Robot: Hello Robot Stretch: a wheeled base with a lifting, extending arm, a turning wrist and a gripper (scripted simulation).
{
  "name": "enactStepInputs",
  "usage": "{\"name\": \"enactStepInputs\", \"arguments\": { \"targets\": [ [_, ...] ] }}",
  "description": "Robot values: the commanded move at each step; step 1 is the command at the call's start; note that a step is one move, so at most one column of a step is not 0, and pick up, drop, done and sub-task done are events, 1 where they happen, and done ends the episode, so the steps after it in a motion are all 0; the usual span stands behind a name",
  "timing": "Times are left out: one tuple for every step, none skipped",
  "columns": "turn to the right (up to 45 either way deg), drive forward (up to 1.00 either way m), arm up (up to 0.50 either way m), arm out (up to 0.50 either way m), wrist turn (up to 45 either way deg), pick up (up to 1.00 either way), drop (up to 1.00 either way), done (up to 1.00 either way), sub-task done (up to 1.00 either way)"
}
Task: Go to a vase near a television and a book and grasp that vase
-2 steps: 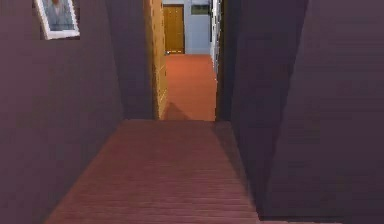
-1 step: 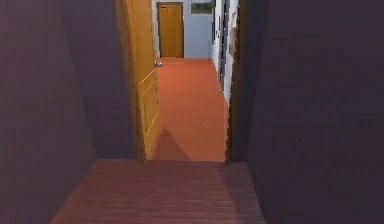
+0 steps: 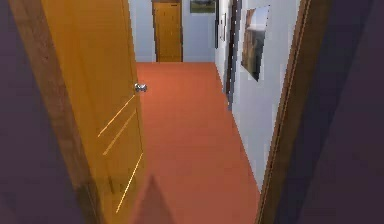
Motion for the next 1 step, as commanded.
{"name": "enactStepInputs", "arguments": {
  "targets": [
    [0.0,1.00,0.00,0.00,0.0,0.00,0.00,0.00,0.00]
  ]
}}
